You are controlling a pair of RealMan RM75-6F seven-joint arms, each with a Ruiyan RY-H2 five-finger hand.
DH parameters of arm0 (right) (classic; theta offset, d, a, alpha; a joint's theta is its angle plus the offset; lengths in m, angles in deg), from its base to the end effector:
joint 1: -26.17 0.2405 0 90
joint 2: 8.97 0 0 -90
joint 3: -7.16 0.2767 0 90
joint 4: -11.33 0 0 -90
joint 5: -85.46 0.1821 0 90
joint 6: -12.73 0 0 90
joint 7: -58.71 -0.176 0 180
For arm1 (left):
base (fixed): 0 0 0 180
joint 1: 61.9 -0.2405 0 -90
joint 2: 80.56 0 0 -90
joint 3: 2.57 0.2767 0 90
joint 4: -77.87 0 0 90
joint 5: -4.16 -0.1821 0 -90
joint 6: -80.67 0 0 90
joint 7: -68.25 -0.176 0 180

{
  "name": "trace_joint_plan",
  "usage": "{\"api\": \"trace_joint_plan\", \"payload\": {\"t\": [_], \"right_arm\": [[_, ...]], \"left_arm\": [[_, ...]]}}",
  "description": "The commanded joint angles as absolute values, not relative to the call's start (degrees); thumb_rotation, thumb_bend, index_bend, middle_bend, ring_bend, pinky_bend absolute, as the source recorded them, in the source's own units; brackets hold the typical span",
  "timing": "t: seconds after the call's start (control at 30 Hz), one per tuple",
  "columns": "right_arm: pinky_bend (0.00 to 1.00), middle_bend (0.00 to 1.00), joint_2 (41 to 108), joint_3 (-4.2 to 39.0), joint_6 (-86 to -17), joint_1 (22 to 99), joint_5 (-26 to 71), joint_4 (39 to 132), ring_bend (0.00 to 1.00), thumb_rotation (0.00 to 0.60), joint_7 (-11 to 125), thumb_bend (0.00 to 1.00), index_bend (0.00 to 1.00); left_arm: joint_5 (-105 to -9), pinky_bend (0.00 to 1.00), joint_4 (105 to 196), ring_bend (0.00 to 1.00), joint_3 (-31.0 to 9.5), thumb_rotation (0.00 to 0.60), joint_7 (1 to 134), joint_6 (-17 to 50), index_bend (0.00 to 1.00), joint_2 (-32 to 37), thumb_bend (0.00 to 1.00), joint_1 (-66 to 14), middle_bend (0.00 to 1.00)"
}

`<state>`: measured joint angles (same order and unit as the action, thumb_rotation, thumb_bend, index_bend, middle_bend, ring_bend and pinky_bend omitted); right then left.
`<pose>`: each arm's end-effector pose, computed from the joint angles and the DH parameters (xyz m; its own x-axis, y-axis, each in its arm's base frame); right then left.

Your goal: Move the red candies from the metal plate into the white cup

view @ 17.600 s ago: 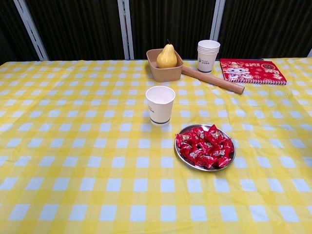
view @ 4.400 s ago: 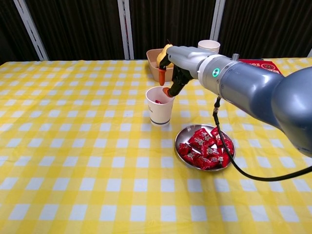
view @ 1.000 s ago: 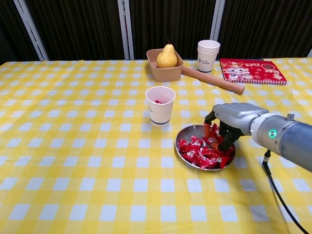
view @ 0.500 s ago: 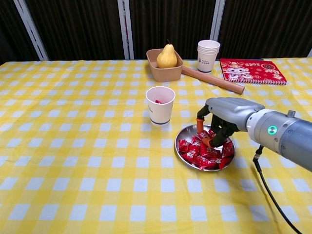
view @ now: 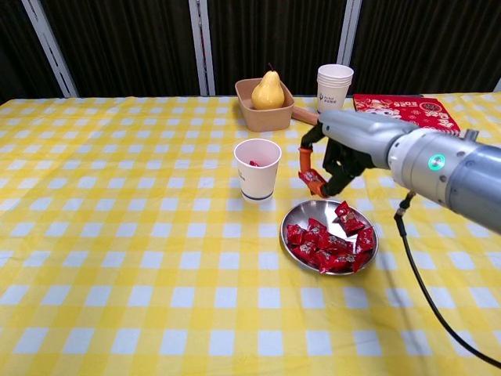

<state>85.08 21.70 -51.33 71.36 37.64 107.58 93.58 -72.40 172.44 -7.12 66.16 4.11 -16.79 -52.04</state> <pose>-0.1090 -0.3667 -0.0150 0.3389 -0.2831 0.8972 -0.9246 -0.2767 0.2619 -0.3245 0.2430 0.1827 0.3701 0.0949 0.9241 0.9242 0.0626 -0.3766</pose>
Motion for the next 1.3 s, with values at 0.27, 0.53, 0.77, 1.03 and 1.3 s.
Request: {"api": "trace_joint_plan", "payload": {"t": [0.27, 0.53, 0.77, 1.03, 1.3], "right_arm": [[1.0, 0.94, 87.5, 27.93, -48.95, 78.43, 40.0, 104.77, 0.97, 0.6, 95.63, 0.47, 0.67], [1.0, 0.94, 91.95, 29.98, -45.94, 83.71, 44.83, 95.56, 0.97, 0.6, 96.72, 0.47, 0.65], [1.0, 0.94, 93.32, 28.73, -45.56, 84.52, 46.85, 91.65, 0.97, 0.6, 97.11, 0.47, 0.48], [1.0, 0.94, 90.89, 27.17, -48.39, 82.97, 45.18, 97.22, 0.97, 0.6, 96.85, 0.47, 0.43], [1.0, 0.94, 86.83, 23.54, -53.41, 79.85, 41.71, 106.32, 0.97, 0.6, 98.45, 0.47, 0.39]], "left_arm": [[-71.88, 0.0, 172.43, 0.0, -7.23, 0.6, 66.21, 4.64, 0.05, -16.79, 0.0, -51.86, 0.0], [-71.55, 0.0, 172.27, 0.0, -7.39, 0.6, 66.5, 4.96, 0.05, -16.76, 0.0, -51.71, 0.0], [-71.54, 0.0, 172.29, 0.0, -7.34, 0.6, 66.94, 5.28, 0.05, -16.94, 0.0, -51.63, 0.0], [-71.7, 0.0, 172.34, 0.0, -7.27, 0.6, 67.01, 5.17, 0.05, -16.97, 0.0, -51.66, 0.0], [-71.85, 0.0, 172.62, 0.0, -7.21, 0.6, 66.95, 4.8, 0.05, -17.04, 0.0, -51.84, 0.0]]}}
